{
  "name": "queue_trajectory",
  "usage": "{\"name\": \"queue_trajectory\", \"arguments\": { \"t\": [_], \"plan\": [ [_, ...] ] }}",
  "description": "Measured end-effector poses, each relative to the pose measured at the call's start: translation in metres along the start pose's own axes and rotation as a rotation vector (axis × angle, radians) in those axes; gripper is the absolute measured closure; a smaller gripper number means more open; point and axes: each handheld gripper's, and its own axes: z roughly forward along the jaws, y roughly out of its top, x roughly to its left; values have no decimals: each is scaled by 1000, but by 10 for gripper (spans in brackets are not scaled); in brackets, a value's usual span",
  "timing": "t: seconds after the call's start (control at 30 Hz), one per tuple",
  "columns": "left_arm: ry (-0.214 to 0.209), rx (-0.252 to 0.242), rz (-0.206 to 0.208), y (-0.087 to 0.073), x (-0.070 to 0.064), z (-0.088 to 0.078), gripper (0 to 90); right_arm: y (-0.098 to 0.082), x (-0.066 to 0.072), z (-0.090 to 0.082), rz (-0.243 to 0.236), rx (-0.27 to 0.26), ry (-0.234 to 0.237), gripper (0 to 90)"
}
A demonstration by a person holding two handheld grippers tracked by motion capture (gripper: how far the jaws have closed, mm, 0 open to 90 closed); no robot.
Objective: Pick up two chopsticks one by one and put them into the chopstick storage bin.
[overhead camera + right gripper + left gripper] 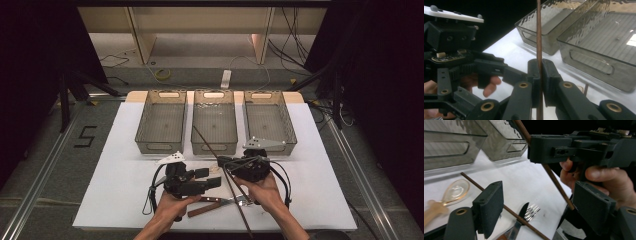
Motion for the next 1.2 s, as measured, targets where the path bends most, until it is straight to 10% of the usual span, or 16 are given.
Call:
{"name": "queue_trajectory", "arguments": {
  "t": [1.2],
  "plan": [
    [-85,-10,-70,-1,2,11,677,-6,17,14,-6,-32,56,861]
  ]
}}
